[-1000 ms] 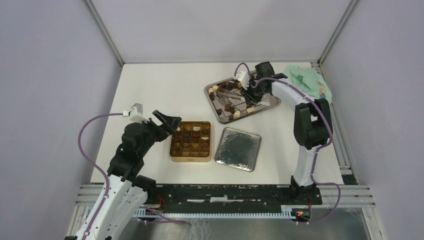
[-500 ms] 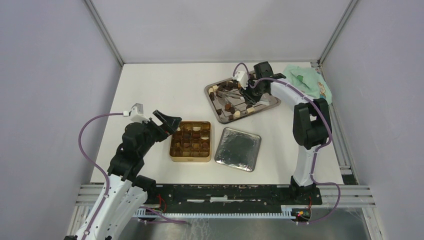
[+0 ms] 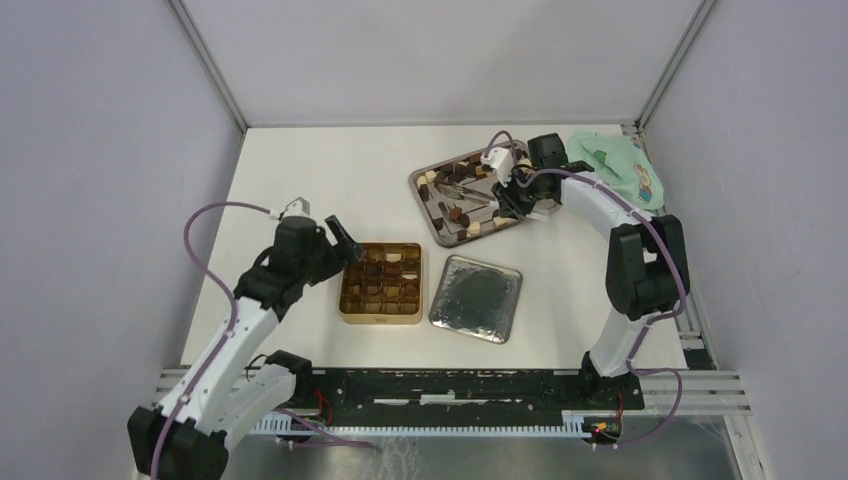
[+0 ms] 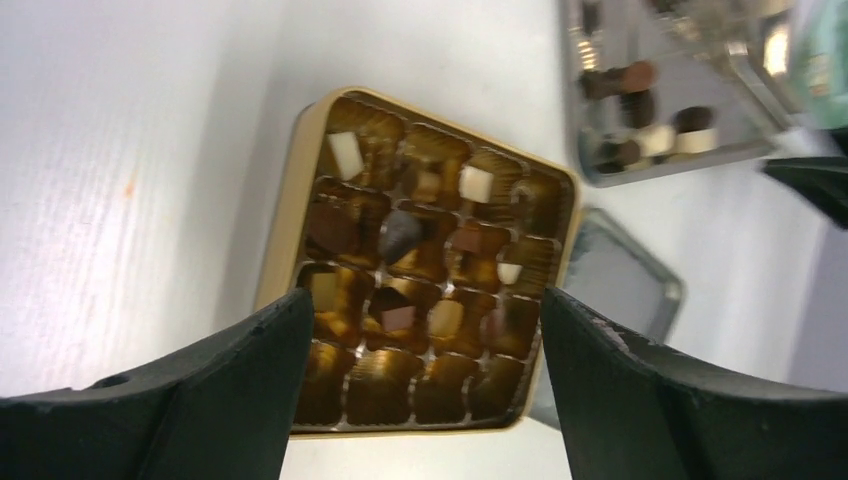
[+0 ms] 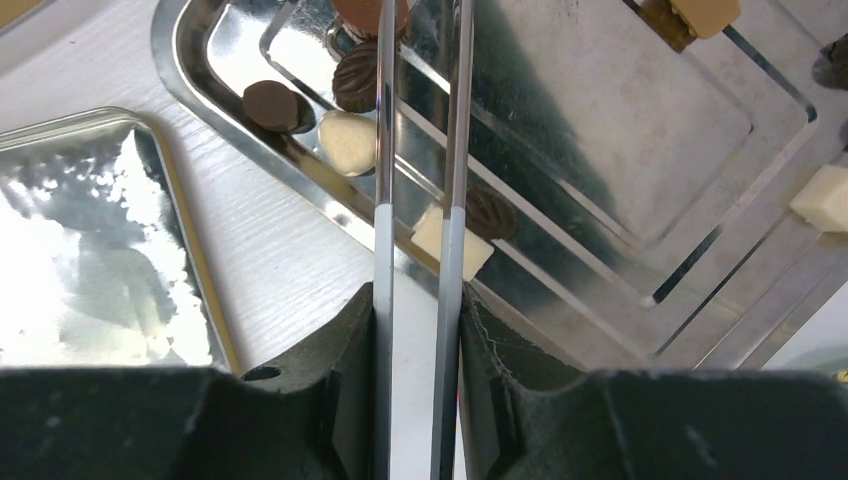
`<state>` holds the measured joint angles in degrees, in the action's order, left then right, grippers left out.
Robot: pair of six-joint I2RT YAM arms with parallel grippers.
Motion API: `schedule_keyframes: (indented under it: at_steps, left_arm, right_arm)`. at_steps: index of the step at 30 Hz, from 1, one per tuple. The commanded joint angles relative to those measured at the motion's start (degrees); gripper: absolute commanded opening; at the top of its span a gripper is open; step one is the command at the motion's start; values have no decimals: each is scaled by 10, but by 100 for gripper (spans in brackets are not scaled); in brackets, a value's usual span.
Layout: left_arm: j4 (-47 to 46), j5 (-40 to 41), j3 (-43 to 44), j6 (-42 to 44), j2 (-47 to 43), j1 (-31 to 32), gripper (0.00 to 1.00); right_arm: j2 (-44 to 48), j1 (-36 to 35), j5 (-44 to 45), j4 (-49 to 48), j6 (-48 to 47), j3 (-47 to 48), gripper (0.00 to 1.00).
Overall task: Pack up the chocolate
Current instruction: Pick up the fake chocolate from the plate, then adjust the packing box at the center of the board.
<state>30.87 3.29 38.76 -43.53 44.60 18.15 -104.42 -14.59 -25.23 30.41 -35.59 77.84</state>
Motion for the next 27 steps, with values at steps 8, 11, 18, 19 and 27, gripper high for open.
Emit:
schedule_keyframes:
  at_steps: [8, 11, 18, 19, 27]
  left_arm:
    - [64, 62, 141, 178, 264, 0, 62]
    - [65, 60, 167, 201, 322, -1, 46]
    - [57, 68, 190, 231, 401, -14, 39]
    - [52, 65, 189, 233, 409, -15, 39]
    - [21, 45, 192, 244, 462, -19, 24]
  right_arm:
    - [120, 37, -118, -39, 34, -92, 0]
    - [134, 38, -123, -40, 36, -105, 0]
    - [142, 42, -136, -39, 39, -111, 0]
    - [142, 42, -136, -39, 40, -110, 0]
    - [147, 42, -143, -35, 41, -110, 0]
